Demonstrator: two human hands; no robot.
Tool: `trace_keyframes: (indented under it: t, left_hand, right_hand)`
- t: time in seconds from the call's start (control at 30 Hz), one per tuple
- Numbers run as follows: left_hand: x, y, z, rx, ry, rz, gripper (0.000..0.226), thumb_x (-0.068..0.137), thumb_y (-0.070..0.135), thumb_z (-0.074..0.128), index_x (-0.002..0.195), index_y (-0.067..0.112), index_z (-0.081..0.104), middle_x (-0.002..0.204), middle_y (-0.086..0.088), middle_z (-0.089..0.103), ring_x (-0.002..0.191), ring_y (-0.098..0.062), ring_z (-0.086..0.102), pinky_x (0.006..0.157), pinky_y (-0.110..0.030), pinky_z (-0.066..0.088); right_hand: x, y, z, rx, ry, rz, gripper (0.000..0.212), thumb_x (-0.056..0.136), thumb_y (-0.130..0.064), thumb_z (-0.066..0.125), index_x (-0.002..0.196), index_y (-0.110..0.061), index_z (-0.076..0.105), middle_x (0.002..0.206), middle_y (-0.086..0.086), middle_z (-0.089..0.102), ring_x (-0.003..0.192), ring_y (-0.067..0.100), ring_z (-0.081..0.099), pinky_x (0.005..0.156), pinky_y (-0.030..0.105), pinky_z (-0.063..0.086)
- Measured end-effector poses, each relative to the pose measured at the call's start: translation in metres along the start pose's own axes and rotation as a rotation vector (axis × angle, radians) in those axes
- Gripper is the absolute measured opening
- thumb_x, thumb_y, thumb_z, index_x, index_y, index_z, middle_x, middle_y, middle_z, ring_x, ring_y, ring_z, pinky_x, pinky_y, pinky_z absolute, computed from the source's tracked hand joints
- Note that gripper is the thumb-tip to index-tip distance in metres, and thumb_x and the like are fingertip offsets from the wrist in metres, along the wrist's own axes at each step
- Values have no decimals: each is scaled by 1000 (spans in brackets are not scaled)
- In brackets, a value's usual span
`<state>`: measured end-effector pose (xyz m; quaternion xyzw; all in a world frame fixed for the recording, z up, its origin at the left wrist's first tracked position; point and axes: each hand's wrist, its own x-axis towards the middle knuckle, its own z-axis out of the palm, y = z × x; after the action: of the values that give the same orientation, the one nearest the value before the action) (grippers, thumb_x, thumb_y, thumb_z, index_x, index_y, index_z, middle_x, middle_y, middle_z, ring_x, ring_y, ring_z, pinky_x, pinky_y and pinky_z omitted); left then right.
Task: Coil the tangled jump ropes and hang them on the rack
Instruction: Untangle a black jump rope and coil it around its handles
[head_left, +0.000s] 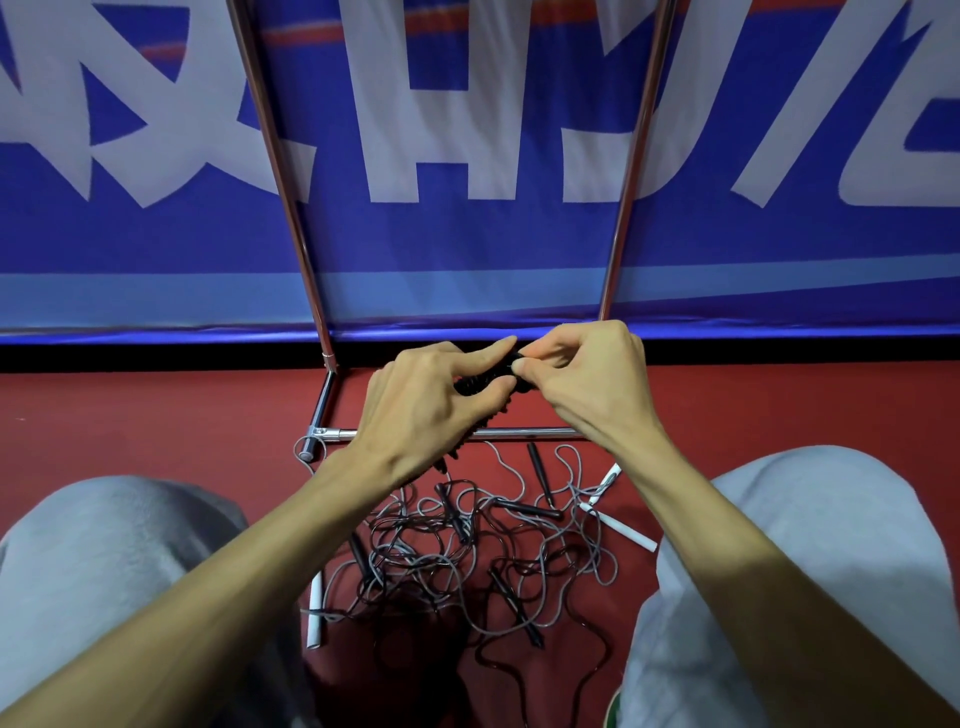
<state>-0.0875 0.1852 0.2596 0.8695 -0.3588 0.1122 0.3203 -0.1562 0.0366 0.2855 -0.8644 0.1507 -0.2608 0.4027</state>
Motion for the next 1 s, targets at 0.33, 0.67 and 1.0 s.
trace_keyframes:
  t: [0.33, 0.67, 1.0]
  left_hand:
    - [-4, -15, 5, -412, -299, -20, 44, 92, 30, 63, 135, 36, 52, 97, 27, 69, 68, 14, 51, 75, -19, 46]
    - [3, -17, 0, -531, -47, -277, 57, 56, 49, 84, 107, 26, 71, 89, 5, 72, 80, -2, 66, 78, -27, 52]
    - [-5, -10, -3, -258, -11, -150, 65, 61, 49, 83, 118, 22, 69, 97, 9, 70, 88, -8, 65, 78, -29, 52]
  right_hand:
    - [-1, 18, 18, 273, -71, 266, 20, 71, -6, 79, 59, -19, 69, 59, 5, 69, 51, 14, 62, 55, 30, 51]
    - [-3, 14, 6, 460, -72, 165, 14, 73, -2, 78, 76, -16, 76, 74, 8, 74, 72, 28, 72, 79, 43, 59]
    - [-17, 9, 21, 109, 77, 17, 10, 73, -13, 78, 73, -20, 71, 56, -12, 66, 56, 1, 63, 59, 14, 46]
